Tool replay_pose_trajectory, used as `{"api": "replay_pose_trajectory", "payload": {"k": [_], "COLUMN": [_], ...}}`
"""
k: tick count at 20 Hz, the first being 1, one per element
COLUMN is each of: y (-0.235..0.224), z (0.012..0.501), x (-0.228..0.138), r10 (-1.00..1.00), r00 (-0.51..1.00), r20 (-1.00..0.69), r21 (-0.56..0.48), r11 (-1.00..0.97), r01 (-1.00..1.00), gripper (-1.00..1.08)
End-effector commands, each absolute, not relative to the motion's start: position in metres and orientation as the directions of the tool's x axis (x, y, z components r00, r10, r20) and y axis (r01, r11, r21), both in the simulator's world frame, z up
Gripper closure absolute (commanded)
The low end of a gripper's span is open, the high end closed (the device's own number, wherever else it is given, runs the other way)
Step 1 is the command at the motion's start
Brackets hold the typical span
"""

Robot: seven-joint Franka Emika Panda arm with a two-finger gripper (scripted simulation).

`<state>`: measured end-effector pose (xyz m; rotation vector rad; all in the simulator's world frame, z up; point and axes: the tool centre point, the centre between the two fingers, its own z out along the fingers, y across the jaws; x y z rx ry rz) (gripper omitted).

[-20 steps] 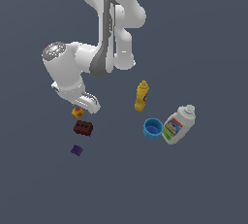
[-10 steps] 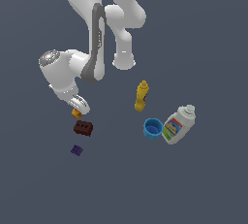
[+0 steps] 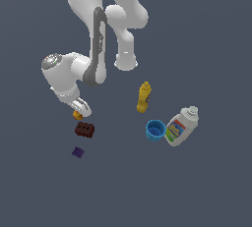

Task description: Pick up a designated object from a clutter of objects.

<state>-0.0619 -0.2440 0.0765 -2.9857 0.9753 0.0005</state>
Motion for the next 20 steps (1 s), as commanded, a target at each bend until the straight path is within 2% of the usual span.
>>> {"api": "replay_pose_trajectory", "payload": {"k": [1, 12, 13, 20], "y": [-0.244, -0.245, -0.245, -0.245], "z": [0.067, 0.035, 0.035, 0.035], "x": [-0.063, -0.063, -0.063, -0.063], "r10": [-0.591, -0.593, -0.593, -0.593], "r00": [0.806, 0.805, 0.805, 0.805], "r20": [-0.001, 0.000, 0.000, 0.000], "r21": [0.000, 0.000, 0.000, 0.000], "r11": [-0.806, -0.805, -0.805, -0.805], "r01": [-0.591, -0.593, -0.593, -0.593], "gripper": [-0.92, -0.92, 1.08, 1.08]}}
